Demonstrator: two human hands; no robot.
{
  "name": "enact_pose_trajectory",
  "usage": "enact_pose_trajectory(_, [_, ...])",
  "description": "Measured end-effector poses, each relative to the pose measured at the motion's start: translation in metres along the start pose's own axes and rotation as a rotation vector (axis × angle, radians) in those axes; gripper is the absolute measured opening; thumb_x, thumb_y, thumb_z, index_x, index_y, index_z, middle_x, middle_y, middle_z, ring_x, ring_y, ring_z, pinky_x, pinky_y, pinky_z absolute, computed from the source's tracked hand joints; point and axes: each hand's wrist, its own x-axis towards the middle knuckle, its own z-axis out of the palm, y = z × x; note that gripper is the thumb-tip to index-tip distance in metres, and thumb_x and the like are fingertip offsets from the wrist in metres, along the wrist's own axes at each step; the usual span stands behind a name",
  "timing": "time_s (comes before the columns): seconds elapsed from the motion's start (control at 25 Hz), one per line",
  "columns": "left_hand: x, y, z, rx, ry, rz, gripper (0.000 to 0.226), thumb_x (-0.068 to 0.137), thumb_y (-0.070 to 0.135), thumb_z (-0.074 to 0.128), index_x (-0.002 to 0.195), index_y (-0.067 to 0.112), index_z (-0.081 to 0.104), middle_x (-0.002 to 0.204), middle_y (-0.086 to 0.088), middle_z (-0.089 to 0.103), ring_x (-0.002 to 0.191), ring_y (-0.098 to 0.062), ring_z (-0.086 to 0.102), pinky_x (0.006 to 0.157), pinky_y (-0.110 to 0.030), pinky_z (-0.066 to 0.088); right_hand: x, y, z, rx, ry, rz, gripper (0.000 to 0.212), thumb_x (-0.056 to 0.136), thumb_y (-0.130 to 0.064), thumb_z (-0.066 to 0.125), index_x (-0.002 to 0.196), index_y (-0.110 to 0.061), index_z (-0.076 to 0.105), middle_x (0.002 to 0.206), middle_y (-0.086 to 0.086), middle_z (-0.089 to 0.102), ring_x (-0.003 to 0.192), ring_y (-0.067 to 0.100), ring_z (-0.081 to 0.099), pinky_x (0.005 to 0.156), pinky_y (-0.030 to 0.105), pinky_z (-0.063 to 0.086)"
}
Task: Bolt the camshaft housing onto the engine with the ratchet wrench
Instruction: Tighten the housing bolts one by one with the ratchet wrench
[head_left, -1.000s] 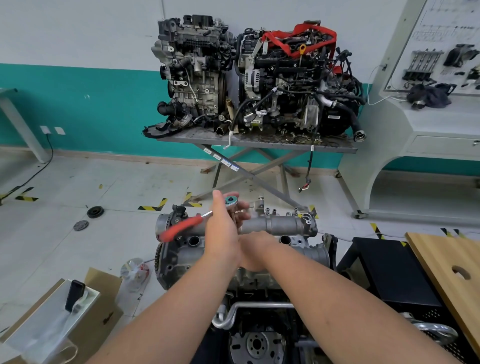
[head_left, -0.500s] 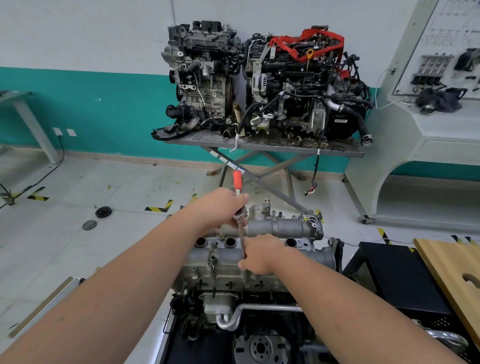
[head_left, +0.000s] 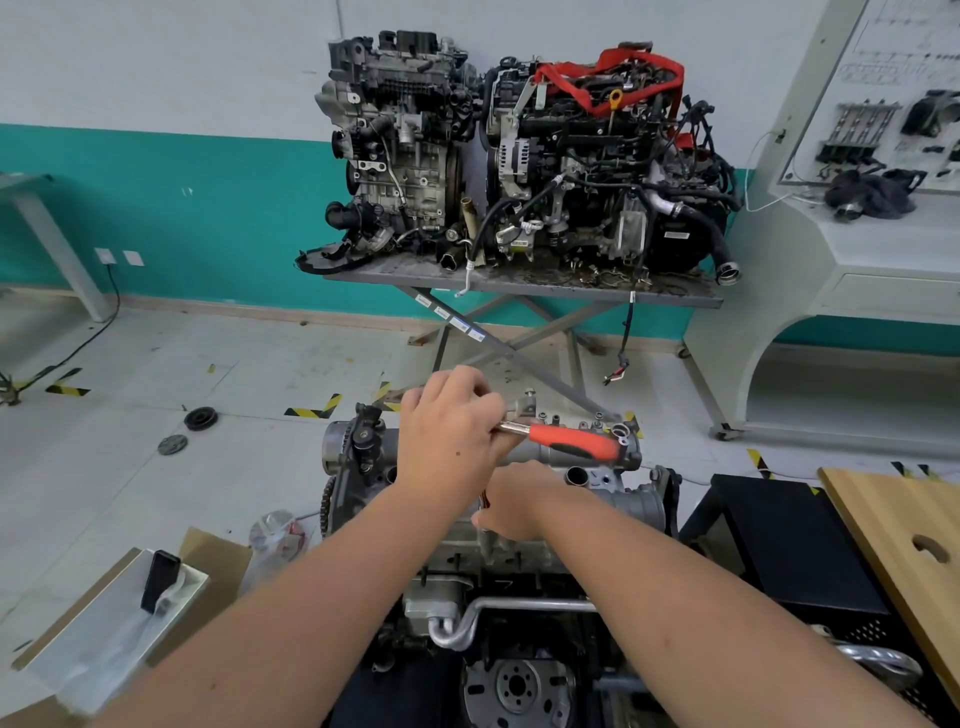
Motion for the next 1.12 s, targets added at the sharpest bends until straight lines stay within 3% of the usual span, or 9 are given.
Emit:
enact_pose_trajectory(0.12, [-0.007,-0.001,0.012,-0.354,-0.055,-0.165,0.035,0.087,0.046,0.064,0.091,0.012,0.067,0.106,-0.001,0.055,0.093,-0.019,0.052,0.077,-0.033,0.044,0.002,-0.001,0.001,0.097,-0.003,0.022,0.026,0.098,-0.024,0.056,0.113,-0.008,0.068,0.103,0.007,0.073,0.099,0.028,0.069,0.084,0.035,0.052])
enact_pose_trajectory(0.24, [-0.010,0.010,0.015,-0.889,-0.082,-0.477,0.038,0.091,0.055,0.043,0.112,0.027,0.059,0.114,0.010,0.057,0.094,-0.005,0.060,0.078,-0.017,0.045,0.004,0.000,0.000,0.077,0.016,0.039,0.027,0.096,-0.027,0.051,0.108,-0.014,0.071,0.104,0.003,0.073,0.099,0.025,0.067,0.090,0.037,0.052])
enact_pose_trajectory(0.36, [0.001,0.019,0.016,-1.430,0.006,-1.062,0.042,0.100,0.055,0.035,0.105,0.027,0.065,0.095,0.001,0.073,0.068,-0.012,0.067,0.060,-0.023,0.048,0.004,-0.001,0.001,-0.062,0.018,0.034,0.027,0.094,-0.033,0.050,0.101,-0.015,0.070,0.093,0.001,0.073,0.092,0.024,0.065,0.083,0.035,0.052])
enact_pose_trajectory(0.48, [0.010,0.002,0.009,-1.620,-0.127,-1.284,0.043,0.099,0.053,0.048,0.091,0.013,0.062,0.070,-0.003,0.068,0.061,-0.019,0.065,0.062,-0.031,0.049,0.006,0.002,0.001,-0.035,-0.001,0.051,0.027,0.094,-0.037,0.052,0.086,-0.019,0.070,0.083,-0.003,0.074,0.091,0.020,0.067,0.083,0.034,0.054])
enact_pose_trajectory(0.64, [0.030,-0.010,-0.012,-1.204,-0.496,-1.079,0.018,0.095,0.029,0.050,0.087,0.014,0.050,0.064,-0.003,0.067,0.068,-0.024,0.073,0.081,-0.043,0.054,0.006,0.004,0.001,-0.026,-0.017,0.040,0.037,0.095,-0.038,0.052,0.062,-0.024,0.063,0.077,-0.004,0.074,0.080,0.014,0.066,0.076,0.032,0.052])
enact_pose_trajectory(0.72, [0.040,-0.007,-0.024,-0.957,-0.651,-0.928,0.015,0.092,0.026,0.045,0.085,0.015,0.052,0.068,-0.002,0.072,0.066,-0.016,0.073,0.074,-0.035,0.049,0.005,0.006,0.002,-0.008,-0.018,0.028,0.041,0.093,-0.038,0.054,0.055,-0.025,0.065,0.071,-0.006,0.072,0.073,0.009,0.063,0.072,0.031,0.049])
enact_pose_trajectory(0.84, [0.052,0.000,-0.032,-0.582,-0.809,-0.628,0.021,0.092,0.020,0.042,0.078,0.013,0.057,0.064,0.000,0.072,0.047,-0.004,0.060,0.052,-0.022,0.042,0.004,0.006,0.003,0.009,-0.012,0.015,0.030,0.092,-0.039,0.056,0.066,-0.025,0.063,0.073,-0.006,0.070,0.083,0.015,0.065,0.079,0.035,0.052])
enact_pose_trajectory(1.04, [0.056,0.014,-0.024,0.247,-0.729,0.032,0.027,0.104,0.039,0.037,0.096,0.020,0.054,0.084,0.001,0.055,0.069,-0.016,0.053,0.065,-0.033,0.042,0.006,0.007,0.004,-0.003,0.009,0.026,0.027,0.092,-0.040,0.056,0.069,-0.026,0.053,0.071,-0.006,0.066,0.081,0.017,0.061,0.075,0.034,0.048])
enact_pose_trajectory(1.12, [0.041,0.012,-0.016,0.198,-0.570,0.225,0.029,0.101,0.045,0.044,0.095,0.022,0.059,0.095,0.002,0.054,0.082,-0.017,0.053,0.070,-0.034,0.040,0.005,0.011,0.007,0.018,0.025,0.034,0.028,0.089,-0.036,0.057,0.069,-0.022,0.069,0.069,-0.006,0.070,0.080,0.012,0.066,0.079,0.035,0.053])
